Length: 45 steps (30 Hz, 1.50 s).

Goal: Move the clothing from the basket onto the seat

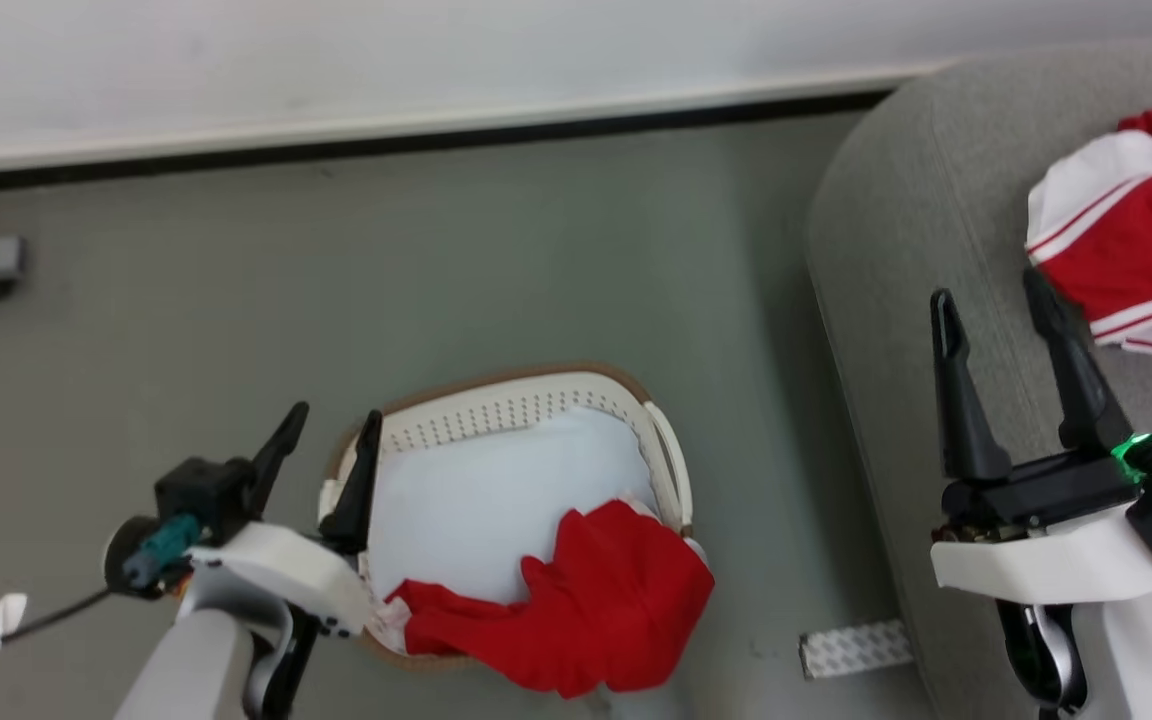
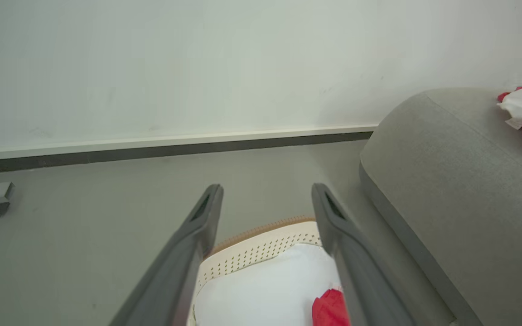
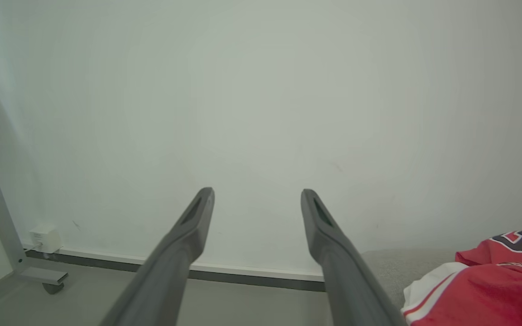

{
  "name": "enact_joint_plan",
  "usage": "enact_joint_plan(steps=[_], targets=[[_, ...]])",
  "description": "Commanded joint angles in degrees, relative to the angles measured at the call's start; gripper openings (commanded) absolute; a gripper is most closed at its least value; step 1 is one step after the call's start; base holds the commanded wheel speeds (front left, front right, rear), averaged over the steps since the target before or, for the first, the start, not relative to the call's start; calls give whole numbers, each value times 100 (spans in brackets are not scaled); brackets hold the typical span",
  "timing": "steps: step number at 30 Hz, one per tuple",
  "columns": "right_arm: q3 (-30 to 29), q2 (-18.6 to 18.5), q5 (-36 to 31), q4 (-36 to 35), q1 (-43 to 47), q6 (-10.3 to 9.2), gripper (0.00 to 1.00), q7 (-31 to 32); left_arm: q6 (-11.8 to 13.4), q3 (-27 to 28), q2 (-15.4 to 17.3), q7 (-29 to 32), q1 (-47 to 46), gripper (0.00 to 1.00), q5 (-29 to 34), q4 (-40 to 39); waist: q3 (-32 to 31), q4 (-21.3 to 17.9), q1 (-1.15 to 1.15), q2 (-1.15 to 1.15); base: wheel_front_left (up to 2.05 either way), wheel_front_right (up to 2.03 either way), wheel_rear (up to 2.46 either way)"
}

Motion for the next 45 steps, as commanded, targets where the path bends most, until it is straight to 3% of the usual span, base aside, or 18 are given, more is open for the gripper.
enact_joint_plan(steps=[1,19,25,35,45], targets=[[-49,25,-46,-70,-124,-15,100,5,12,-65,87,75,-197,100,-96,111,470,-282,-2,0,0,0,0],[-292,144,314,-906,-747,-15,100,4,11,-1513,787,931,-1842,100,-674,1538,2014,-1218,-2,0,0,0,0],[-273,145,561,-1119,-858,-15,100,4,12,-2115,1040,1767,-2227,100,-1295,1996,2471,-1497,-2,0,0,0,0],[-96,145,906,-1118,-845,-15,100,4,11,-2621,1501,3013,-2663,100,-2391,2411,3045,-1908,-2,0,0,0,0],[-197,145,835,-1184,-750,-15,100,4,12,-3670,1656,4342,-2889,100,-2960,2365,3248,-1887,-2,0,0,0,0]])
